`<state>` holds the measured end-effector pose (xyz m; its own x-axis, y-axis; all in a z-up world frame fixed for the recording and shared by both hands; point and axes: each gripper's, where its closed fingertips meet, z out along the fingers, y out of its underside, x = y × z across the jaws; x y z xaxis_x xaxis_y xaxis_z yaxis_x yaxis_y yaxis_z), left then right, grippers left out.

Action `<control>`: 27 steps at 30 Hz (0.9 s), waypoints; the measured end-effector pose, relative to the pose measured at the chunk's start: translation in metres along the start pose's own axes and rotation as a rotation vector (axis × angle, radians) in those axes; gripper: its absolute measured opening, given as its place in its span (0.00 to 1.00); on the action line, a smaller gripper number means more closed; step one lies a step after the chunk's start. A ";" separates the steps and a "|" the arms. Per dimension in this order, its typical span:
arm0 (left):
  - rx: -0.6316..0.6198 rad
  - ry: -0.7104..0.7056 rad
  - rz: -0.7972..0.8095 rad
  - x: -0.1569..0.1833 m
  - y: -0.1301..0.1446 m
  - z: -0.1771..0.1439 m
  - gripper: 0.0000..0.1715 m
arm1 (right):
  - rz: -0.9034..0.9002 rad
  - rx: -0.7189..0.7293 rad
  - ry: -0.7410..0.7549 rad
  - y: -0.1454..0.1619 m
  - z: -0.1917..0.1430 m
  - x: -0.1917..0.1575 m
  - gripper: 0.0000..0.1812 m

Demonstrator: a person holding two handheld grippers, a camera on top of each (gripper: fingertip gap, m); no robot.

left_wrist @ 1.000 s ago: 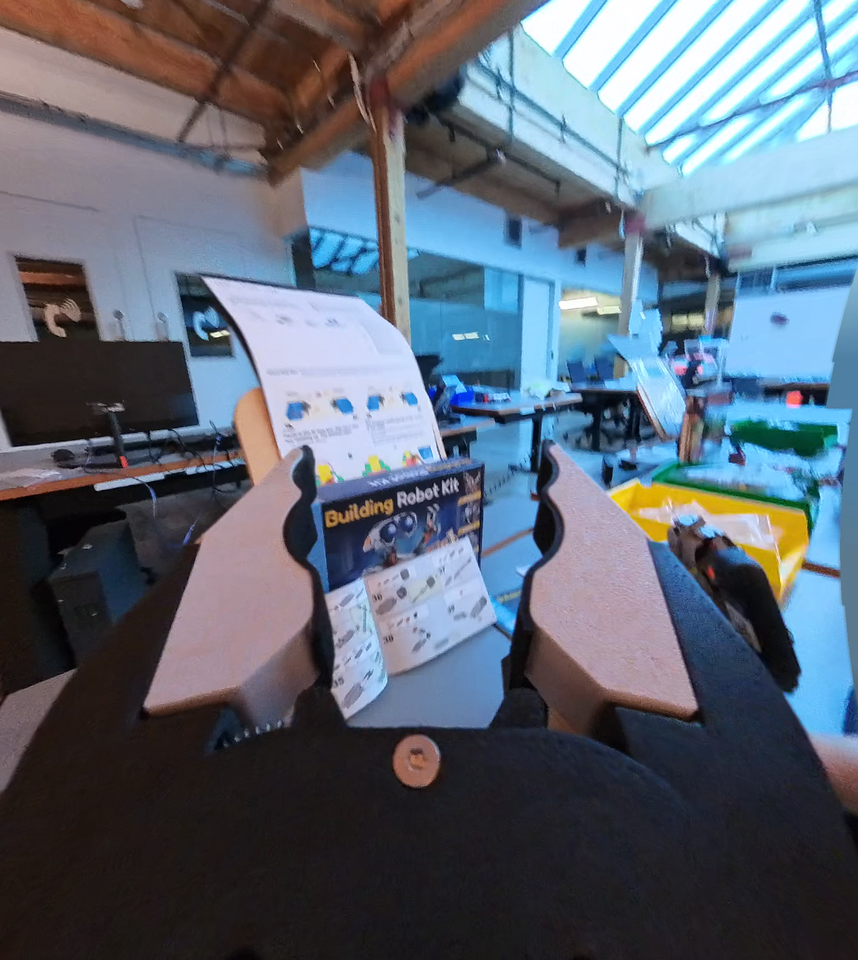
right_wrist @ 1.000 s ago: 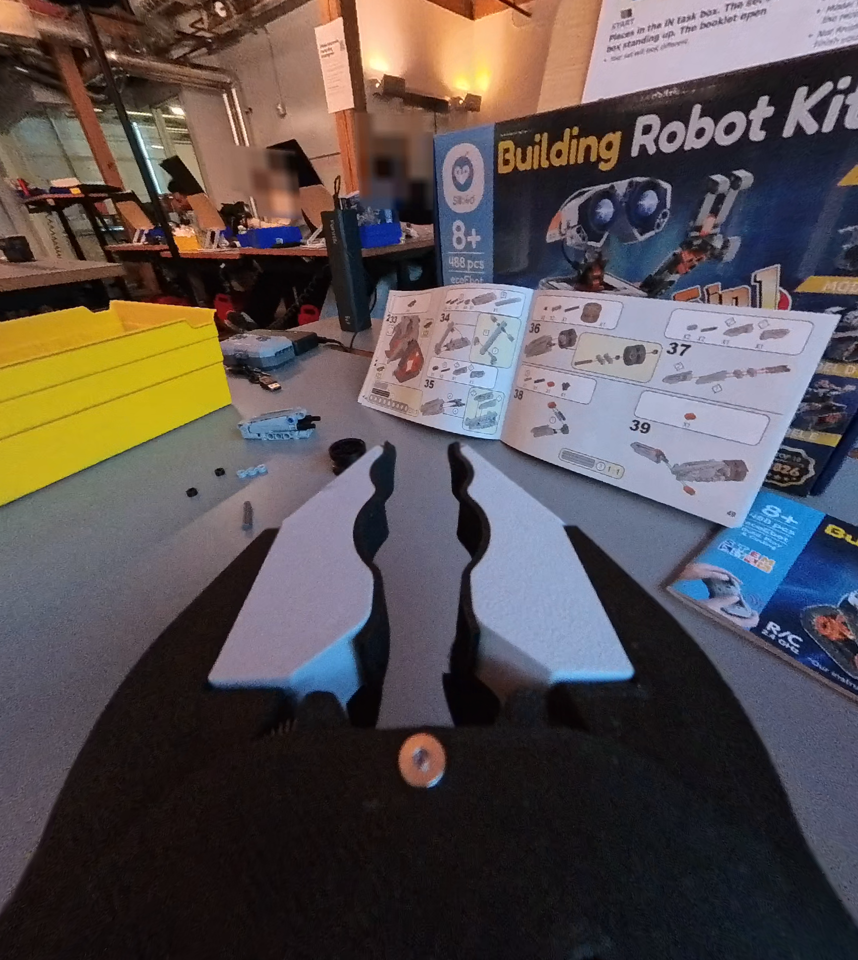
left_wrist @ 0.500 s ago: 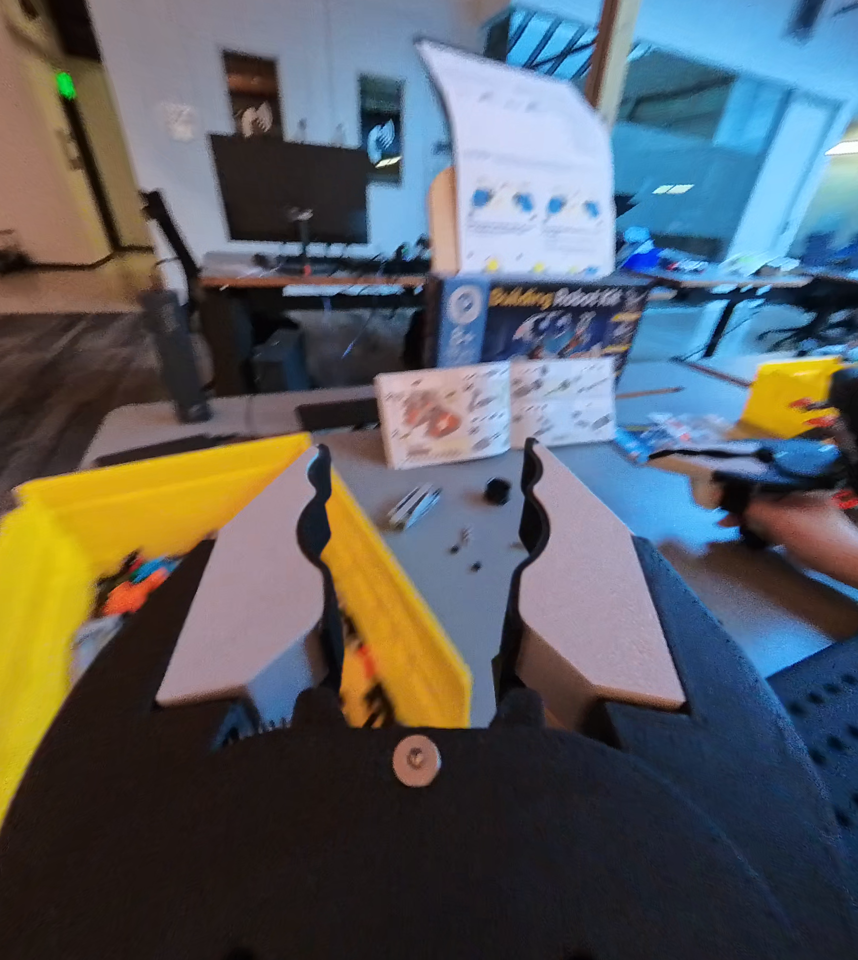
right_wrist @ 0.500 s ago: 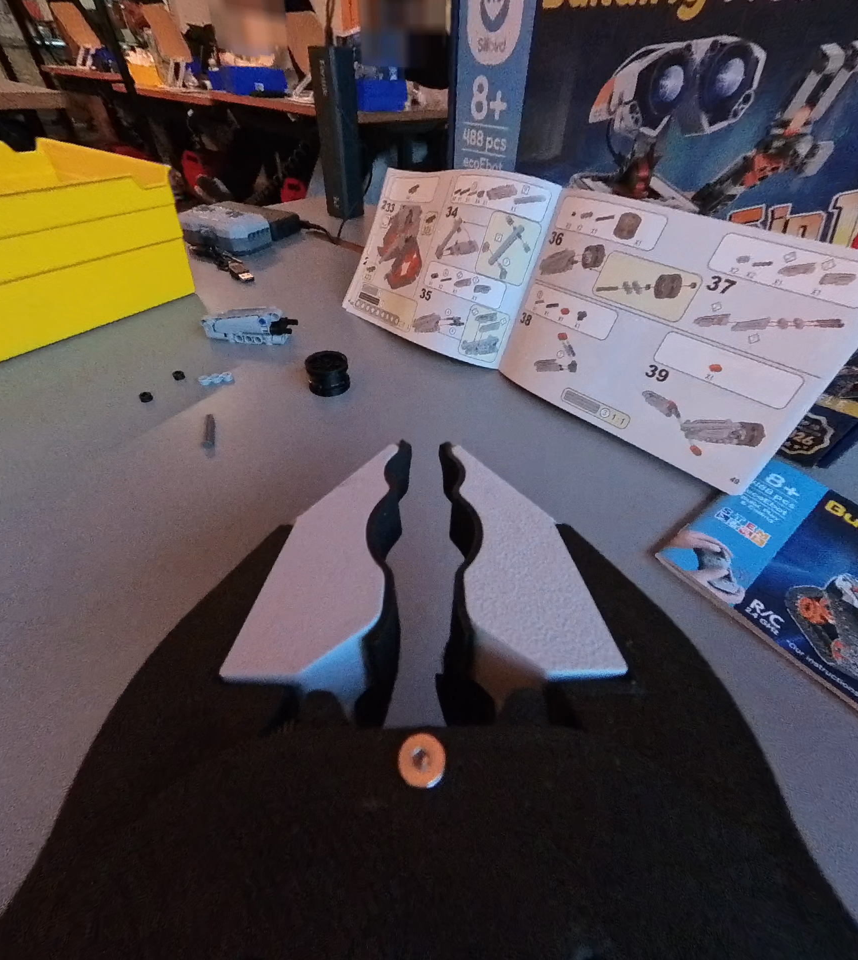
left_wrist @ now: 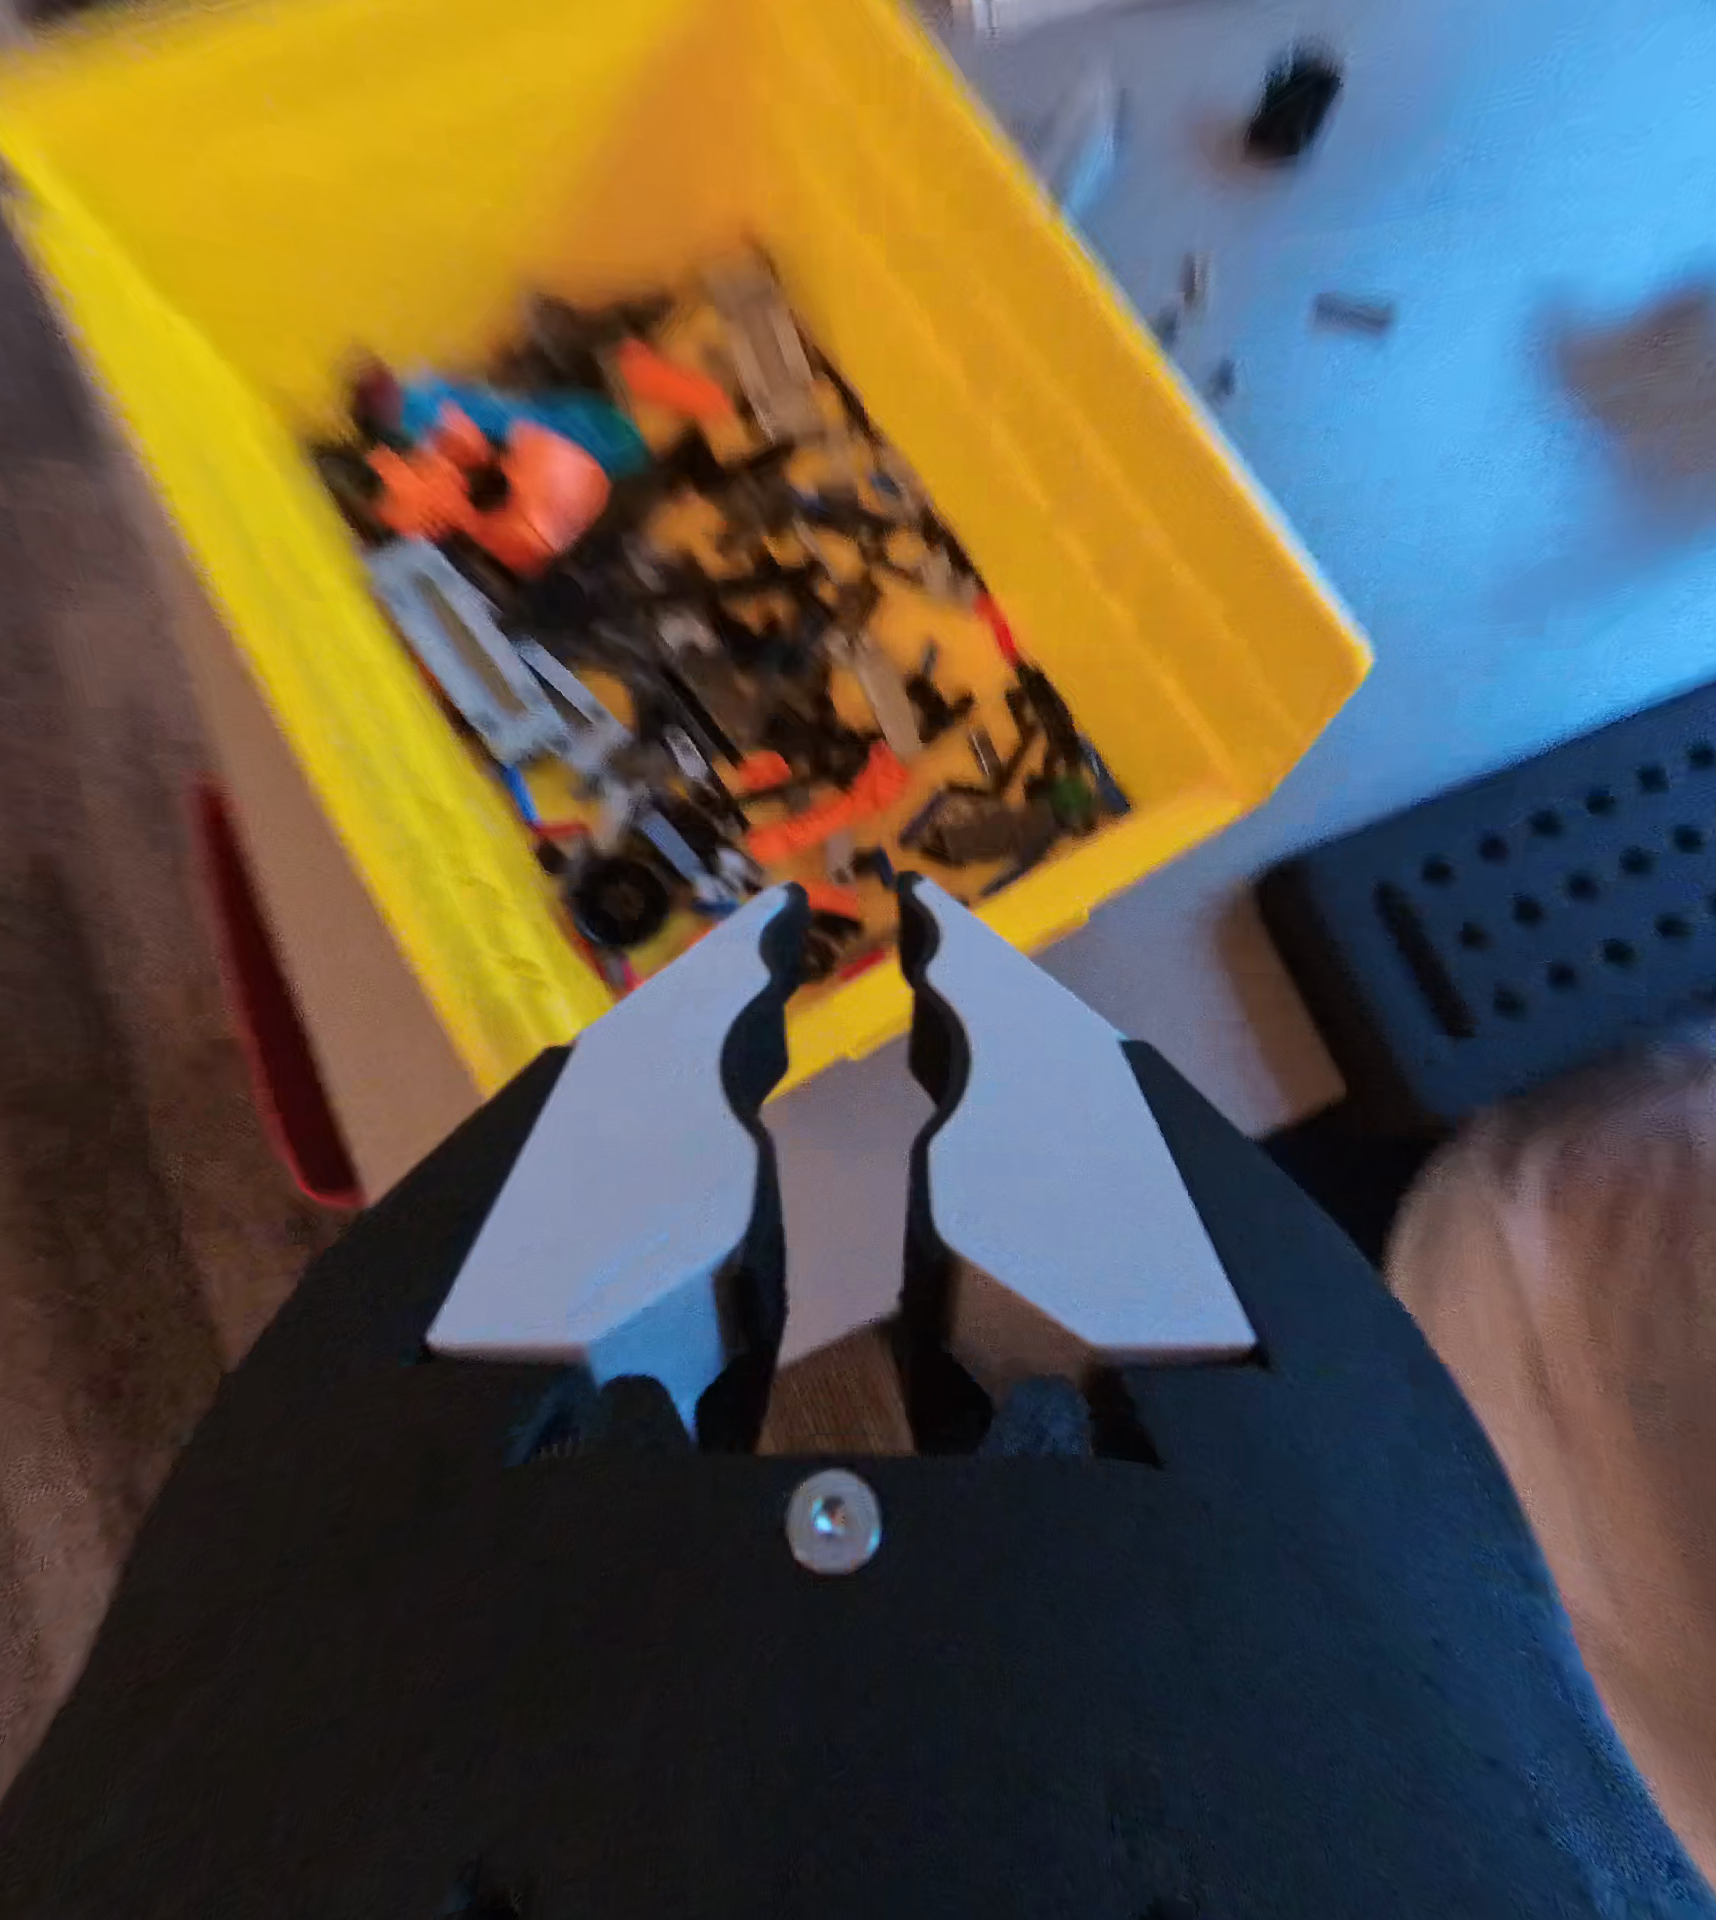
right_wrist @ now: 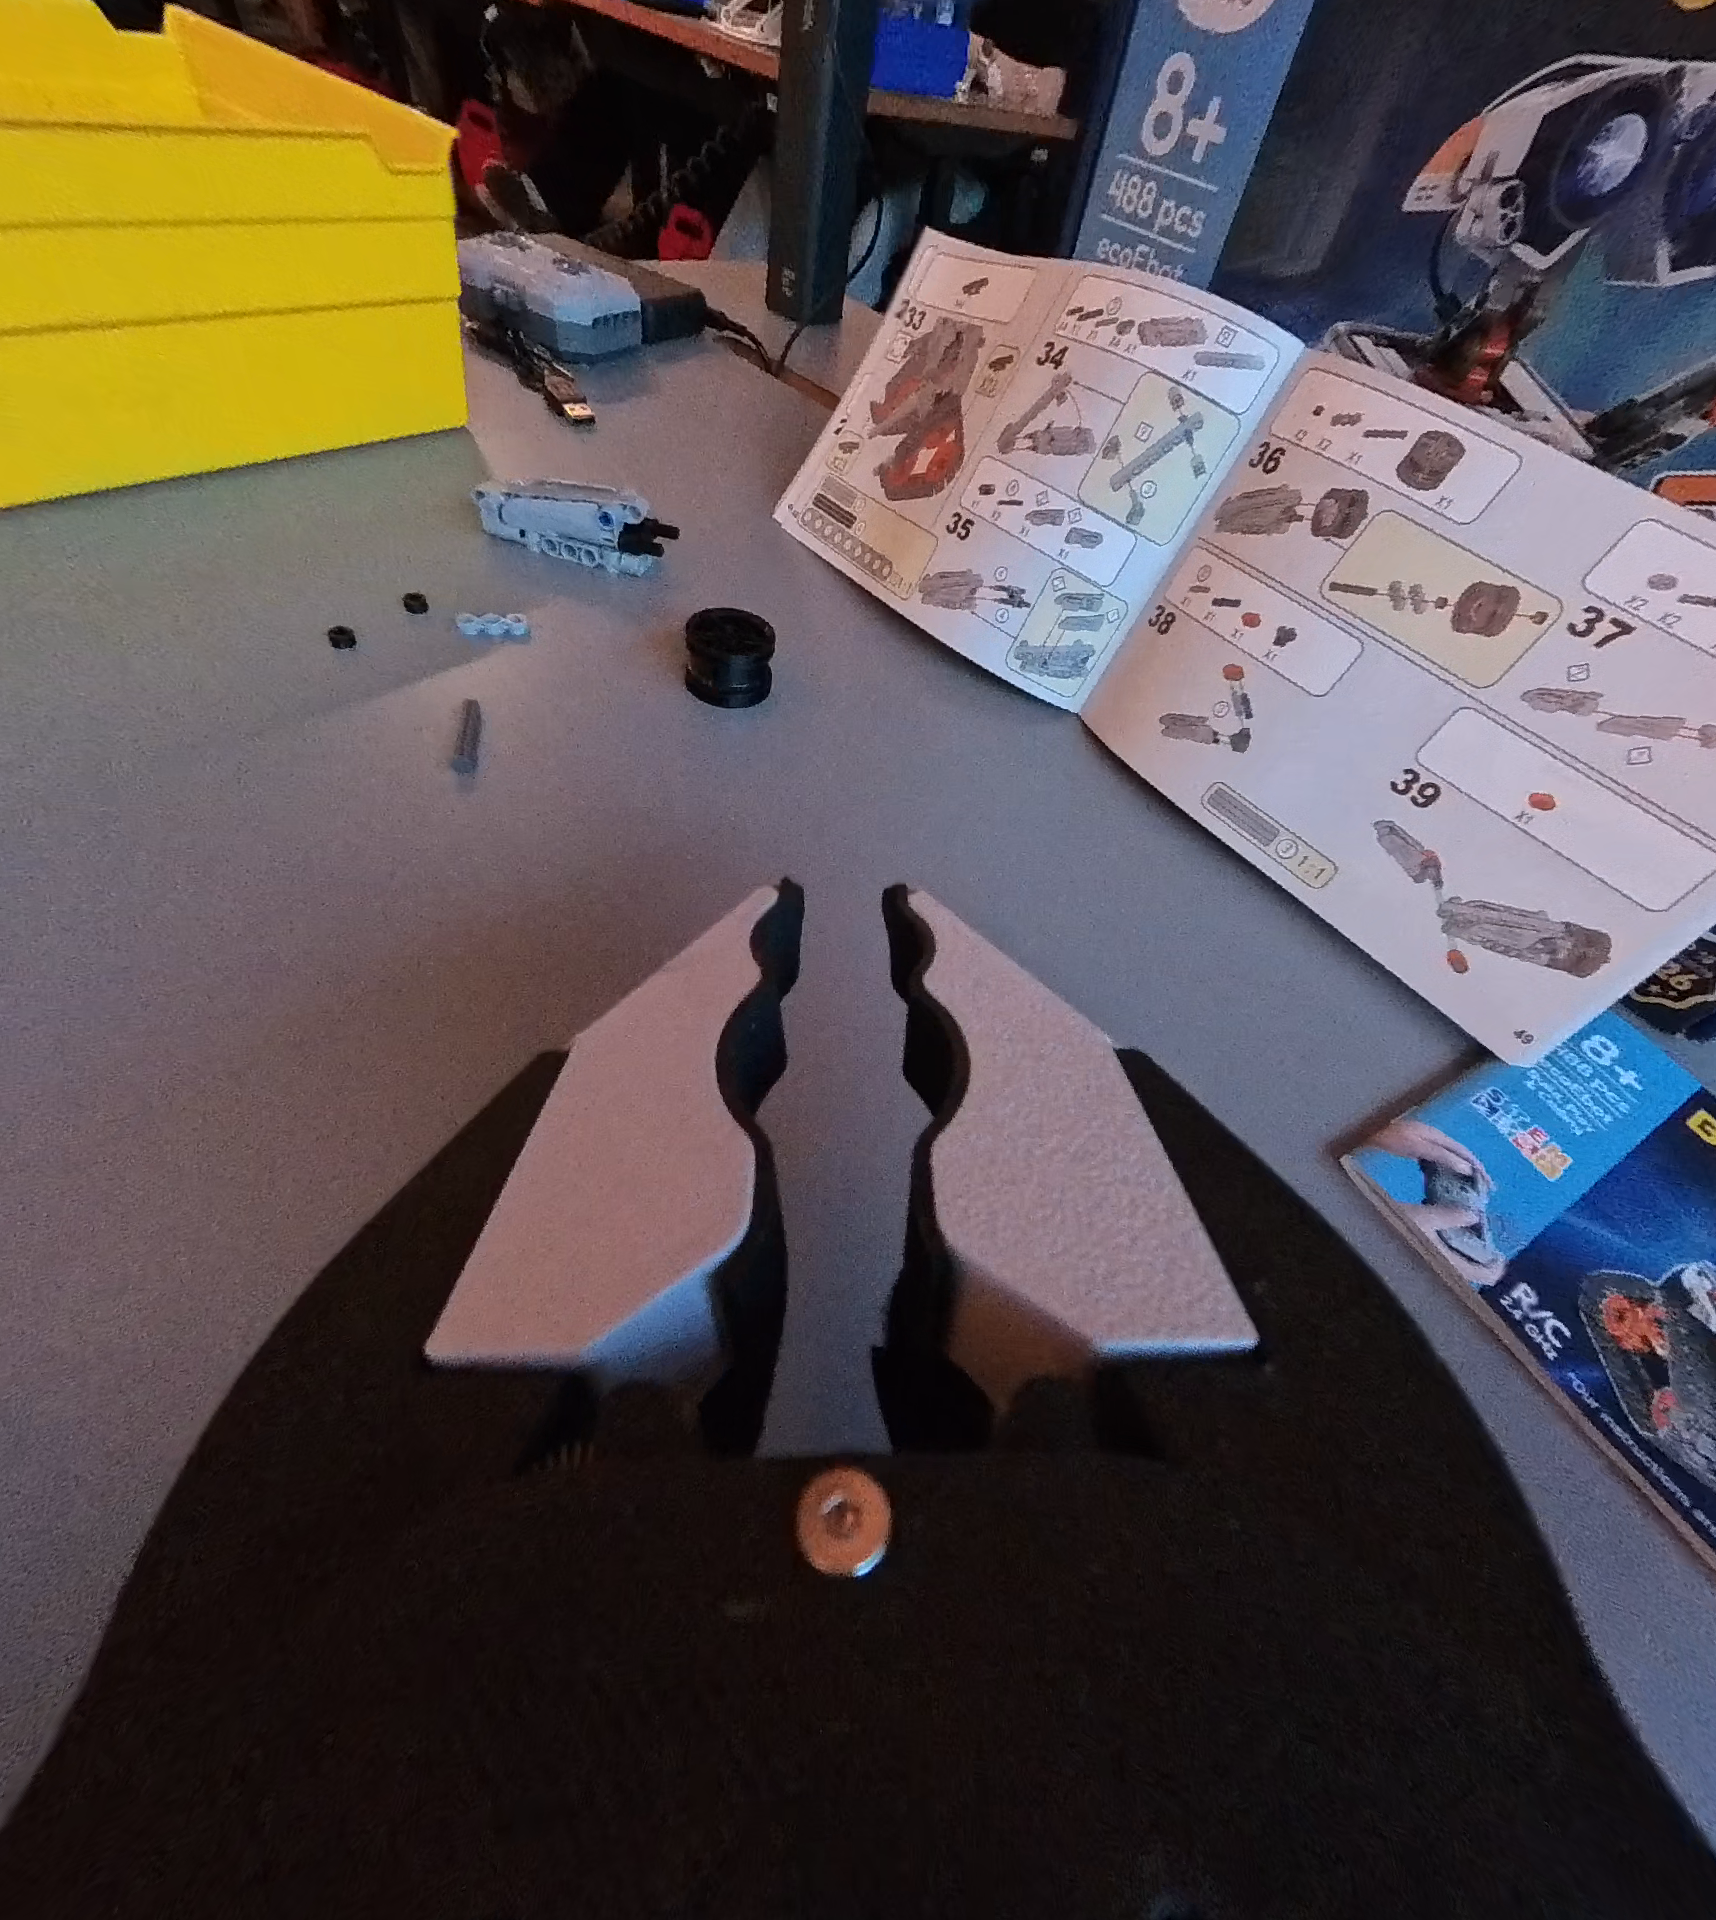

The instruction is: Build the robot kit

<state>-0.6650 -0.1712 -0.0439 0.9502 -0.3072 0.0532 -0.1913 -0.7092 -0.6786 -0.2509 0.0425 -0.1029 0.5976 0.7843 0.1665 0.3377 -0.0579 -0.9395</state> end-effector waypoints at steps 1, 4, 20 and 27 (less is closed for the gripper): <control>-0.121 0.059 -0.022 0.002 0.012 0.014 0.06 | -0.011 -0.007 0.001 0.001 0.000 0.000 0.09; -0.470 0.169 -0.103 0.004 0.047 0.043 0.08 | -0.049 -0.028 0.003 0.003 0.002 -0.003 0.09; -0.677 0.043 -0.136 -0.029 0.051 0.097 0.07 | -0.173 -0.101 -0.060 0.013 0.009 -0.019 0.09; -0.549 0.060 -0.118 -0.042 0.018 0.122 0.16 | -0.191 -0.122 -0.079 0.016 0.010 -0.022 0.09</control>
<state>-0.6781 -0.0942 -0.1480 0.9602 -0.2304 0.1581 -0.2002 -0.9620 -0.1859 -0.2662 0.0307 -0.1250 0.4574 0.8336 0.3097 0.5278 0.0258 -0.8489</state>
